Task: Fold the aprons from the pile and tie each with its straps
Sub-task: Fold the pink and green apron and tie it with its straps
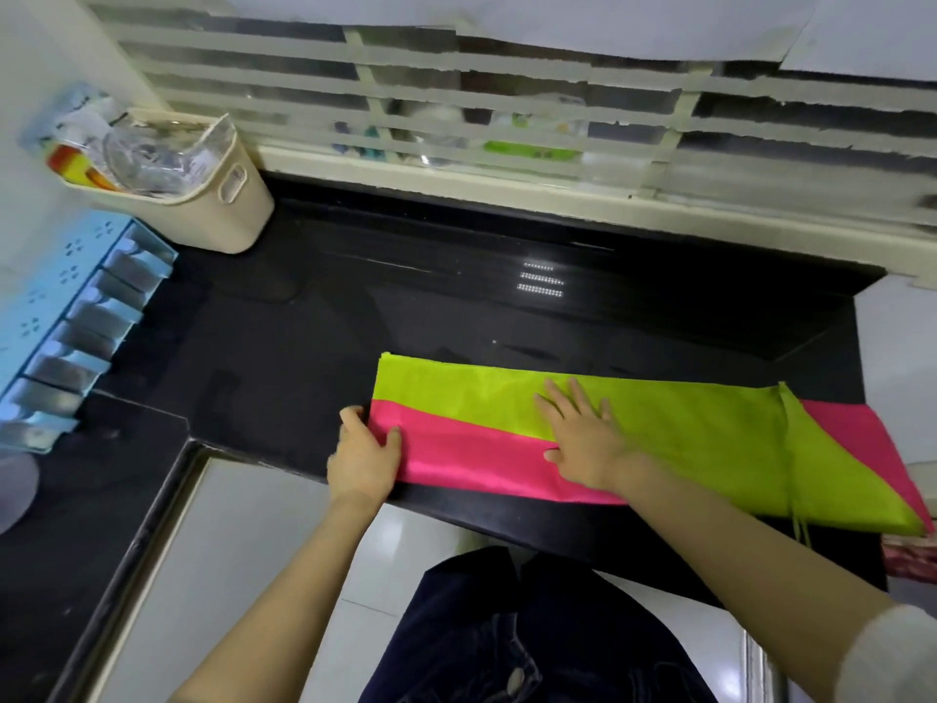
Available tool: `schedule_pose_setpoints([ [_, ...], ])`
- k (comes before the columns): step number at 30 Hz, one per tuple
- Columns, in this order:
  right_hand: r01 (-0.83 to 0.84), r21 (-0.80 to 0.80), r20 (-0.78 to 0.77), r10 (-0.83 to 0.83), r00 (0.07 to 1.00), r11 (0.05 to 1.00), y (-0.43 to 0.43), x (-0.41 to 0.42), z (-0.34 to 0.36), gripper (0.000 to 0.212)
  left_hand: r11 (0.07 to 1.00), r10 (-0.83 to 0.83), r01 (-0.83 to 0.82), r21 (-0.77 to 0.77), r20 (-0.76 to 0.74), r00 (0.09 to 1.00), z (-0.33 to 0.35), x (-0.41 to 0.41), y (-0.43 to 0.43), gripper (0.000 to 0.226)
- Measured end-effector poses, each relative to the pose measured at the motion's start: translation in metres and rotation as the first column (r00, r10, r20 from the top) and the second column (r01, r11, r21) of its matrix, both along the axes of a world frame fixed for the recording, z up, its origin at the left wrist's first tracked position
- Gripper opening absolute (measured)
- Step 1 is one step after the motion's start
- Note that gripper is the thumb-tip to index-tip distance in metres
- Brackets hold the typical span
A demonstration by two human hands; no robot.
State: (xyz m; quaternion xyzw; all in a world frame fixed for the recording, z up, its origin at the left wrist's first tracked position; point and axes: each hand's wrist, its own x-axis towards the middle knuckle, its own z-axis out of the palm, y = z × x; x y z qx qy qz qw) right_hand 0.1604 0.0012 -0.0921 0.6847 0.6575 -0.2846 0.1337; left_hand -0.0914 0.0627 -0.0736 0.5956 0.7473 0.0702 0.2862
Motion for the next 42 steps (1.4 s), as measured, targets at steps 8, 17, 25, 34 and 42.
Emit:
schedule_pose_setpoints([
  [8, 0.134, -0.008, 0.004, -0.134, 0.991, 0.991, 0.023, -0.035, -0.003, 0.081, 0.993, -0.088, 0.072, 0.093, 0.182, 0.979, -0.002, -0.036, 0.018, 0.025],
  [17, 0.250, 0.054, -0.022, -0.250, 0.968, 0.967, 0.032, -0.089, -0.008, 0.085, 0.788, -0.510, 0.550, 0.277, -0.207, 0.835, -0.007, -0.002, 0.010, 0.048],
  [25, 0.039, 0.127, 0.013, -0.040, 0.999, 0.991, -0.022, -0.073, -0.018, 0.072, 0.686, -0.708, 0.717, -0.126, -0.341, 0.618, -0.052, -0.010, -0.013, 0.069],
  [34, 0.163, 0.056, 0.087, -0.167, 0.982, 0.985, -0.046, 0.015, -0.007, 0.075, 0.689, -0.691, 0.720, -0.081, -0.370, 0.620, -0.058, -0.016, -0.009, 0.070],
  [42, 0.206, 0.054, -0.036, -0.205, 0.978, 0.977, -0.044, 0.022, 0.001, 0.074, 0.669, -0.680, 0.740, 0.067, -0.345, 0.647, -0.020, 0.080, -0.032, 0.066],
])
